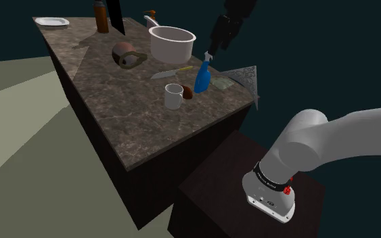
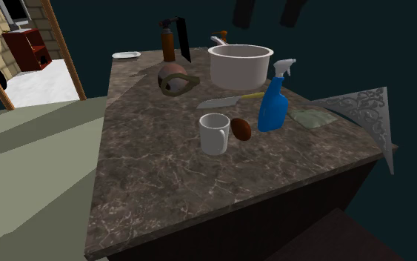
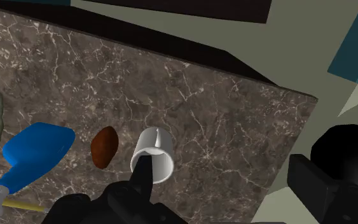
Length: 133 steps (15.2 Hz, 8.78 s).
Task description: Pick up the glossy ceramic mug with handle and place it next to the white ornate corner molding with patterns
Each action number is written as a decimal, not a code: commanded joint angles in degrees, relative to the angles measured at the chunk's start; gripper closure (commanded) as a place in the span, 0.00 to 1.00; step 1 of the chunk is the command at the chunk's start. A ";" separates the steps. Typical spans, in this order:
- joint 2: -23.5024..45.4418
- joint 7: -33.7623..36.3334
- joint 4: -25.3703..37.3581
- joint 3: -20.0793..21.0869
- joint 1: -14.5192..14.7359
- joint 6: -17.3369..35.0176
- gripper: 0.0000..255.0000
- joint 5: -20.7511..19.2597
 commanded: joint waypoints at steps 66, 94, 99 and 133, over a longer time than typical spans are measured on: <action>45.15 -13.39 11.40 -6.52 -2.80 24.10 1.00 -1.73; 42.02 -12.05 29.48 -6.59 -2.88 2.94 1.00 -2.37; 39.38 -17.13 26.59 -9.31 -5.31 2.91 1.00 -2.76; 38.65 -37.17 10.87 -20.55 -14.00 16.97 1.00 -4.15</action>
